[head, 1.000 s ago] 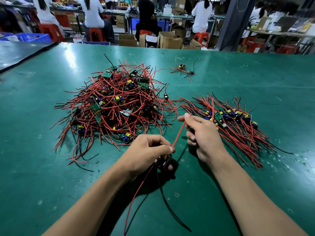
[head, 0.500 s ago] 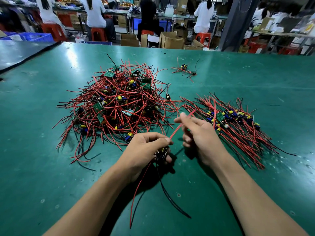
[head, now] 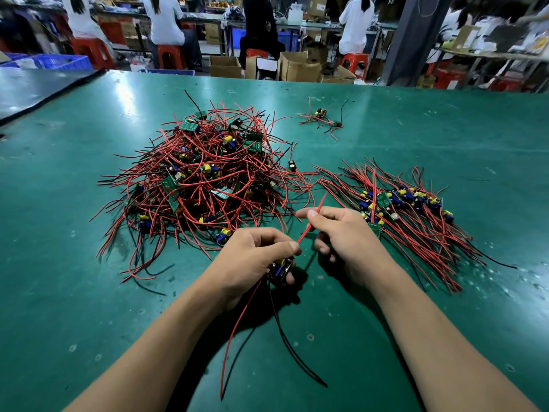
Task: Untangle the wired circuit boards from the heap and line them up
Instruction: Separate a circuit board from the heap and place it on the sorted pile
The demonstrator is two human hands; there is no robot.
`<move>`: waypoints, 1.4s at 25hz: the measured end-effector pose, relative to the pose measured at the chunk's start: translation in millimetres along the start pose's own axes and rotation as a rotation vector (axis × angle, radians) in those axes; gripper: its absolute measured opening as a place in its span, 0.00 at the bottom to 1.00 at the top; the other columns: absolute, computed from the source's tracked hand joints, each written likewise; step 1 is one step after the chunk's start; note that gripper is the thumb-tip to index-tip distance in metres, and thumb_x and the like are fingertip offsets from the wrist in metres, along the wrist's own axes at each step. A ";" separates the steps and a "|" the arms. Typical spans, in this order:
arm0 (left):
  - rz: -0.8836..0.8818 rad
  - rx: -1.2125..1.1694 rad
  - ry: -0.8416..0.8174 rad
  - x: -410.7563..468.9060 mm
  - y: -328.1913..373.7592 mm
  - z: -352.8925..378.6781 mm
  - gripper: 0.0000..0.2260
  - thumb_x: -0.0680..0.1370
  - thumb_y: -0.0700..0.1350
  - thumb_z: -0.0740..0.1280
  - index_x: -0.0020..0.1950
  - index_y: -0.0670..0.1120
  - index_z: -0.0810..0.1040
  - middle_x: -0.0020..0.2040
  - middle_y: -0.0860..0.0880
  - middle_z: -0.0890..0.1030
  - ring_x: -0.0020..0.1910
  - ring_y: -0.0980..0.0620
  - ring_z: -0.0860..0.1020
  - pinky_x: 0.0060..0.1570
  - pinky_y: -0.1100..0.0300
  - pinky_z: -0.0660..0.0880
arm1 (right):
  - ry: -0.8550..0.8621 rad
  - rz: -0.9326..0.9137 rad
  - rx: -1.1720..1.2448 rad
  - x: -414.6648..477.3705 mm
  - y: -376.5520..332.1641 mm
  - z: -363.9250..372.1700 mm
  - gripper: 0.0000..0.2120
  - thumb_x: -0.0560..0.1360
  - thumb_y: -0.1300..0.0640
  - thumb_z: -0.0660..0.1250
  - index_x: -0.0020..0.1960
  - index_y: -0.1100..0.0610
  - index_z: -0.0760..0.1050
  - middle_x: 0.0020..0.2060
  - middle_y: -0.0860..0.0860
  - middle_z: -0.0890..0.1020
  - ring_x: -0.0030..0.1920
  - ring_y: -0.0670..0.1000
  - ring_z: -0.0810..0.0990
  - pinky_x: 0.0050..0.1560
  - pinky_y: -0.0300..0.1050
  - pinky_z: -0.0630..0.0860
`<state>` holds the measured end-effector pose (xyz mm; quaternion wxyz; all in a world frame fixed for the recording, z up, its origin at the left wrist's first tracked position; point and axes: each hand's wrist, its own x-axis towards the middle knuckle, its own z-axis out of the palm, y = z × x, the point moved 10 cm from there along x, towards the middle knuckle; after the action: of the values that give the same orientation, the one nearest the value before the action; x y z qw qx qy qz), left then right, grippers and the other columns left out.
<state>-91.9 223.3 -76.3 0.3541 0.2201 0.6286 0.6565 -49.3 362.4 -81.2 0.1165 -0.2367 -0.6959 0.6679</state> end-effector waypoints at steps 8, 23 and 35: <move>0.022 0.002 -0.012 -4.3 0.1 -0.2 0.04 0.76 0.38 0.69 0.42 0.38 0.81 0.31 0.44 0.79 0.27 0.47 0.79 0.29 0.62 0.75 | 0.369 -0.032 0.413 9.2 3.8 -74.4 0.12 0.83 0.59 0.60 0.49 0.60 0.80 0.36 0.51 0.73 0.21 0.42 0.65 0.20 0.34 0.58; 0.255 -0.504 0.260 -2.1 26.3 -36.4 0.03 0.74 0.35 0.68 0.47 0.41 0.77 0.43 0.41 0.84 0.47 0.41 0.85 0.44 0.56 0.82 | -0.372 -0.132 -0.279 -25.7 -16.7 36.7 0.07 0.71 0.57 0.78 0.38 0.51 0.81 0.25 0.44 0.78 0.23 0.40 0.69 0.24 0.32 0.64; 0.196 -0.554 0.371 -8.2 20.7 -45.4 0.06 0.73 0.33 0.70 0.41 0.42 0.75 0.39 0.42 0.82 0.35 0.49 0.83 0.36 0.61 0.81 | -0.136 -0.211 0.212 -19.4 -35.4 31.5 0.12 0.70 0.44 0.73 0.40 0.53 0.82 0.35 0.53 0.82 0.23 0.49 0.73 0.24 0.37 0.69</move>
<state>-123.8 187.7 -59.9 0.2155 0.0517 0.4558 0.8620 -53.8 325.6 -45.8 0.1629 -0.1030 -0.6489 0.7361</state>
